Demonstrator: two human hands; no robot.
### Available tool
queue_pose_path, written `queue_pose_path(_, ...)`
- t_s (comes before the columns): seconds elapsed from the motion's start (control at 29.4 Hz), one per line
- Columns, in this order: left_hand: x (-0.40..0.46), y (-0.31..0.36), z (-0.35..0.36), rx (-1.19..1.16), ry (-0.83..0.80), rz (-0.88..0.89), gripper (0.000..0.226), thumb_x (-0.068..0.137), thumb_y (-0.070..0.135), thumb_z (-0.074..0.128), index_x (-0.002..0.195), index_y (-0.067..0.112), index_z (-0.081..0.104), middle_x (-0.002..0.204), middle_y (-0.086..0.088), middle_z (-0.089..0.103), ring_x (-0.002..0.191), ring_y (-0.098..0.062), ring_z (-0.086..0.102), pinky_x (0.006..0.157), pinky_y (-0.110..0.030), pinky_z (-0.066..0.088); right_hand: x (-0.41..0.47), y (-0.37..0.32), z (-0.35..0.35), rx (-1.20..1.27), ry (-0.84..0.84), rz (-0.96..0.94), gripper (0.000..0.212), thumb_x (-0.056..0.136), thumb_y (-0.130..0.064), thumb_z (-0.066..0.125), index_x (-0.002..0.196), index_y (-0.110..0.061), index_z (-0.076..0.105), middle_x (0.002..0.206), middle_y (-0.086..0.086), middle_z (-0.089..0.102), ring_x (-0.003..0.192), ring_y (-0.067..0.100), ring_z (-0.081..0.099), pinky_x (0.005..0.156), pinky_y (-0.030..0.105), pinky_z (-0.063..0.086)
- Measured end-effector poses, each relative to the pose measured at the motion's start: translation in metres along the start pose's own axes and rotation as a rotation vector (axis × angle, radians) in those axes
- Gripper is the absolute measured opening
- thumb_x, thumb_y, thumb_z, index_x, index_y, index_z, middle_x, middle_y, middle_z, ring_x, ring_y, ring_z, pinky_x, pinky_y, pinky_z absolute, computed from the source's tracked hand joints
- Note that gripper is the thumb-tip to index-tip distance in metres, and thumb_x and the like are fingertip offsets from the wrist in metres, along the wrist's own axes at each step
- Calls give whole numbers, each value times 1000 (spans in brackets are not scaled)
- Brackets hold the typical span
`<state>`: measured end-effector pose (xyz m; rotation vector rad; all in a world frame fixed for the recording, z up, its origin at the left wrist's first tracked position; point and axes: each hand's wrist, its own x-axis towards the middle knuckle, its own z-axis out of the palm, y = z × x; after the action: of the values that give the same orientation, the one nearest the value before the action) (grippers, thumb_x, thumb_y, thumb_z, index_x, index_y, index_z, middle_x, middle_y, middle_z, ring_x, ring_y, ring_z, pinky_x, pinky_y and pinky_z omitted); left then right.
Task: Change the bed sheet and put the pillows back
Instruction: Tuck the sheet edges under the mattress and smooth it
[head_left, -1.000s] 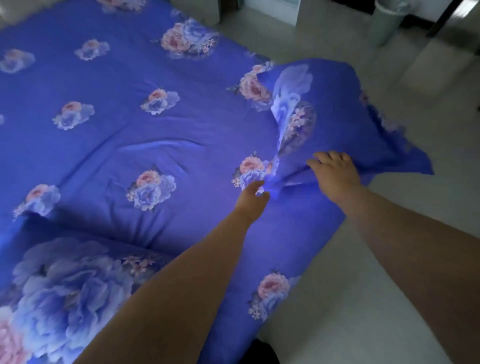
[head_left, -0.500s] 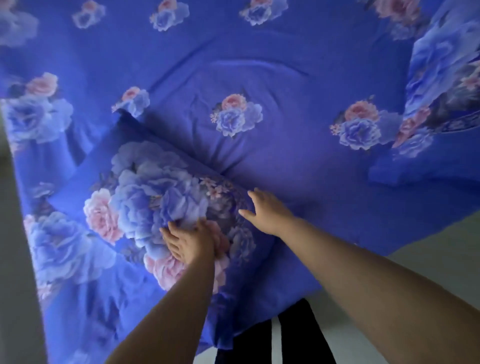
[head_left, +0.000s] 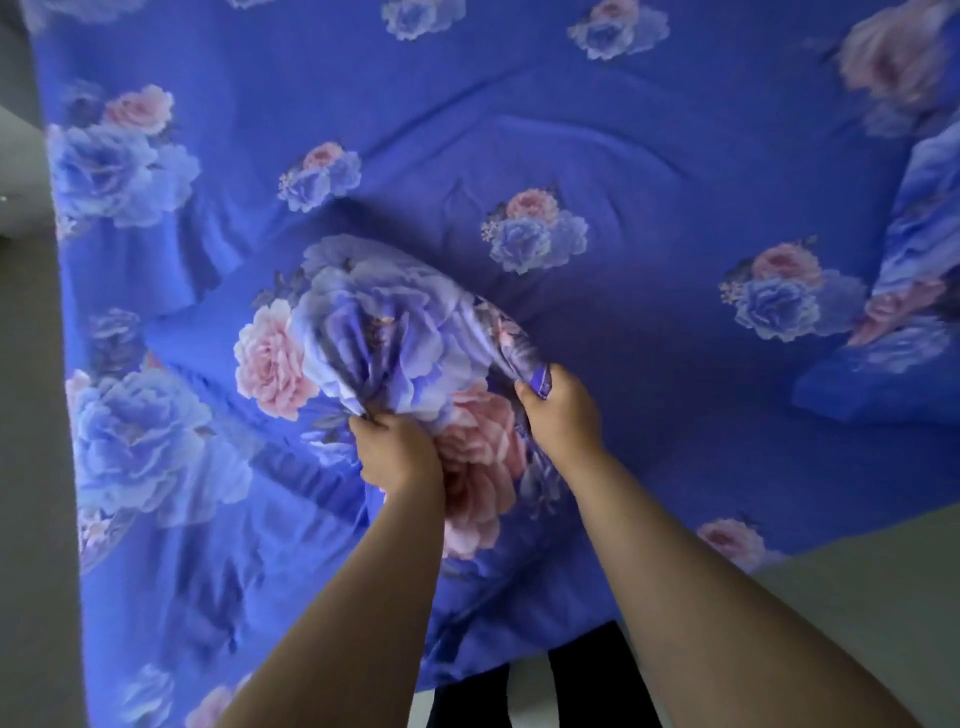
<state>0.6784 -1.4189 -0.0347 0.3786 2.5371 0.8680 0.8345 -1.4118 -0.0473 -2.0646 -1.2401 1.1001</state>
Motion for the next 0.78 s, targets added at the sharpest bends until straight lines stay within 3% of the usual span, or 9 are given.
queue_pose_path(0.14, -64, 52, 36, -138, -113, 210, 33, 101, 26, 34, 111, 0, 51, 115, -27, 60, 104, -46, 52, 81, -43, 37, 11, -1, -81, -122, 507, -268, 28, 79, -13, 72, 66, -2, 51, 66, 19, 54, 63, 39, 55, 55, 40, 41)
queue_pose_path(0.2, -106, 80, 61, -166, -237, 319, 32, 101, 25, 35, 111, -1, 52, 114, -27, 60, 104, -45, 53, 80, -41, 37, 16, 11, -130, -244, 714, -254, 23, 79, -16, 72, 73, 1, 58, 70, 22, 58, 68, 41, 58, 57, 42, 43)
queue_pose_path(0.27, -151, 107, 89, -190, -418, 414, 31, 101, 23, 37, 108, -2, 53, 112, -28, 61, 102, -44, 54, 77, -38, 32, 19, 28, -180, -364, 854, -128, 28, 84, -25, 65, 93, 1, 64, 87, 24, 61, 85, 42, 59, 69, 47, 44)
queue_pose_path(0.37, -224, 147, 122, -118, -748, 539, 27, 97, 27, 41, 95, 3, 54, 98, -25, 64, 91, -41, 56, 66, -36, 23, 18, 52, -263, -467, 1003, 94, 37, 88, -32, 51, 120, -15, 60, 116, 17, 56, 110, 36, 50, 94, 45, 32)
queue_pose_path(0.48, -267, 163, 145, -81, -1176, 600, 8, 76, 14, 44, 73, 20, 49, 66, 0, 56, 66, -19, 55, 65, -31, 35, 23, 62, -327, -519, 1179, 132, 41, 86, -25, 40, 122, -27, 58, 128, 8, 51, 122, 29, 45, 111, 46, 21)
queue_pose_path(0.54, -277, 154, 162, 0, -1384, 559, 26, 83, -6, 41, 83, 16, 55, 68, -3, 59, 62, -10, 59, 66, -29, 44, 36, 66, -347, -539, 1170, 95, 44, 81, -19, 39, 120, -28, 59, 135, 6, 47, 129, 27, 41, 113, 46, 19)
queue_pose_path(0.61, -264, 139, 174, 177, -1339, 652, 21, 90, 1, 46, 102, 14, 58, 82, -7, 64, 54, -2, 56, 54, -18, 43, 53, 66, -343, -512, 1011, 5, 45, 80, -15, 43, 122, -22, 59, 142, 8, 42, 133, 29, 37, 112, 38, 19)
queue_pose_path(0.65, -252, 131, 177, 254, -1271, 717, 22, 91, 9, 48, 110, 15, 58, 91, -7, 66, 59, -6, 59, 54, -17, 44, 62, 65, -333, -495, 921, -63, 44, 80, -12, 46, 122, -18, 59, 142, 10, 42, 132, 31, 38, 110, 36, 22)
queue_pose_path(0.78, -170, 100, 175, 456, -1058, 794, 33, 95, 24, 50, 128, 21, 53, 126, -5, 61, 114, -25, 57, 100, -37, 43, 98, 60, -253, -553, 561, -224, 45, 82, -9, 52, 127, -12, 56, 137, 10, 50, 125, 31, 45, 105, 36, 25)
